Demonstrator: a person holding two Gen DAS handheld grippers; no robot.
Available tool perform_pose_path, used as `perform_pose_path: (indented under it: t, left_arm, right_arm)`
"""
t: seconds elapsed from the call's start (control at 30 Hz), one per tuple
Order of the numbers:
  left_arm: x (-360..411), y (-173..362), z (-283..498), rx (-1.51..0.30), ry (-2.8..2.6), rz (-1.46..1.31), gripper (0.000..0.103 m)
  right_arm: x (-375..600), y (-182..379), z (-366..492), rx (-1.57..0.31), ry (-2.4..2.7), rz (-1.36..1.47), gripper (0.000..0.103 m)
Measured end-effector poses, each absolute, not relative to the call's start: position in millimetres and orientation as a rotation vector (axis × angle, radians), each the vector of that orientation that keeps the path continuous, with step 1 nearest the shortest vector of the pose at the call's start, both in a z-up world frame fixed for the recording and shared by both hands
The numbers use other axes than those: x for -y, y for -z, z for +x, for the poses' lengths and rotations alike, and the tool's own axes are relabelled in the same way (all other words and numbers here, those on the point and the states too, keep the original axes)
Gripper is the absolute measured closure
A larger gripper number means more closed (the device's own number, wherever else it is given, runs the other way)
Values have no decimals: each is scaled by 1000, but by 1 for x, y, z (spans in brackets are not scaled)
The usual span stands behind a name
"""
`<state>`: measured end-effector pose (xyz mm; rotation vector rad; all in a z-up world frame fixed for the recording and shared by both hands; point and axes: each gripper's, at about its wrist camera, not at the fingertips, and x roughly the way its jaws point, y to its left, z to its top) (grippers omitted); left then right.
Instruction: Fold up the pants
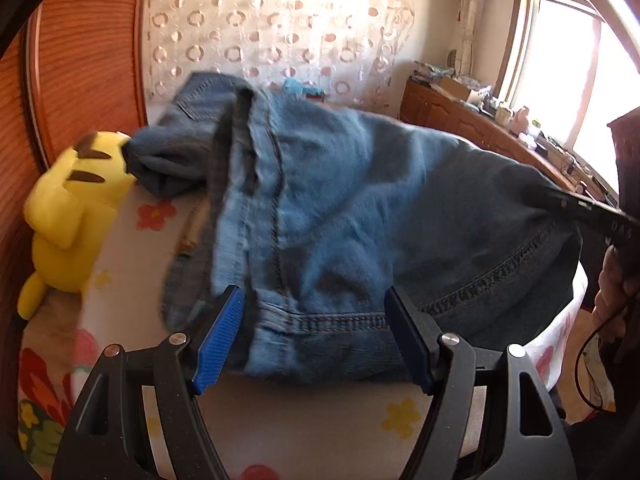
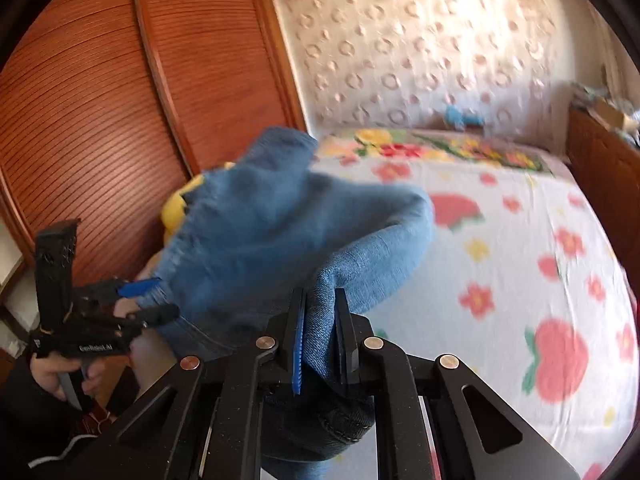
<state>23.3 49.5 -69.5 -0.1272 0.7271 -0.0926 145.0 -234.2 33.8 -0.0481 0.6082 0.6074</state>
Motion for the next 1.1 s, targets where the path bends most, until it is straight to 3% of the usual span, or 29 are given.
perform_pose_path:
  t: [0.27,0.47,1.1]
  left_arm:
    - [-90,41,1,-652,6,-143,29]
    - [-122,29,-16,-617,-77,-125,29]
    - [-171,9,-40,-537,-182,-161,29]
  right_arm:
    - [178,-67,144,-537,-734,-142,93]
    - [137,-61,152,-509,-832,-178,96]
    - [31,28,223,-834,-1004,-227,95]
